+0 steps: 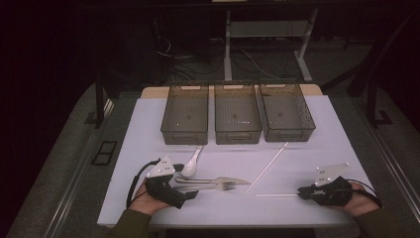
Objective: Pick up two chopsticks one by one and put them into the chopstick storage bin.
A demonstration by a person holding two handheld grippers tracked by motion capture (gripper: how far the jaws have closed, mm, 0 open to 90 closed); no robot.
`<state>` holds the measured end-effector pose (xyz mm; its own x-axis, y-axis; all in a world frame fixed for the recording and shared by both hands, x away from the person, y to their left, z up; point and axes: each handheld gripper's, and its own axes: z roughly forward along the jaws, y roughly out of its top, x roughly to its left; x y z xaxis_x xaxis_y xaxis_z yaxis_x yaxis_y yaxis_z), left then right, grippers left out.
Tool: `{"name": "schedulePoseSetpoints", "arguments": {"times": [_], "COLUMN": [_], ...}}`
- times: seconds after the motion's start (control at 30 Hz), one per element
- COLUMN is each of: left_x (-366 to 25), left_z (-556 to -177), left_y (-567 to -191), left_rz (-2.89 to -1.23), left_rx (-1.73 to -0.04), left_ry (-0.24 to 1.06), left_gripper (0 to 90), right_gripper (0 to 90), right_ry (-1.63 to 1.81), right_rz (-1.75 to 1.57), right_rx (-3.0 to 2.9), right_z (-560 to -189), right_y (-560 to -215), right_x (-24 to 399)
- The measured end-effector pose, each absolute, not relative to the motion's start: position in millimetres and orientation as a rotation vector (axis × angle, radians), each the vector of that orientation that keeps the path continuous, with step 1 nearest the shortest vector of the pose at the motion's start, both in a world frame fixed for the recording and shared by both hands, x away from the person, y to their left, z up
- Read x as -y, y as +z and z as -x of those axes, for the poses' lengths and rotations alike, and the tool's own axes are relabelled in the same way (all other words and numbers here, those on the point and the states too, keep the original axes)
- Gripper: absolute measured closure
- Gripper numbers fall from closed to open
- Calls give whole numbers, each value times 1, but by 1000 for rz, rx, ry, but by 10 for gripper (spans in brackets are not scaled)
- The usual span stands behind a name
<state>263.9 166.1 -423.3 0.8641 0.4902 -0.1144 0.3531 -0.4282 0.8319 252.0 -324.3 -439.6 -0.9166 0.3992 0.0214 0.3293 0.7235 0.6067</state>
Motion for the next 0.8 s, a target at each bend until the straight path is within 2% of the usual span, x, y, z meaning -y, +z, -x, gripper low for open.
{"name": "schedulePoseSetpoints", "arguments": {"times": [0.8], "left_x": [-165], "left_z": [-264], "left_y": [-424], "left_rz": [-2064], "left_rx": [-607], "left_ry": [169], "left_gripper": [0], "right_gripper": [813], "right_ry": [945], "right_rz": [-452], "right_rx": [-2860], "right_z": [-241], "right_y": [-440], "right_x": [322]}}
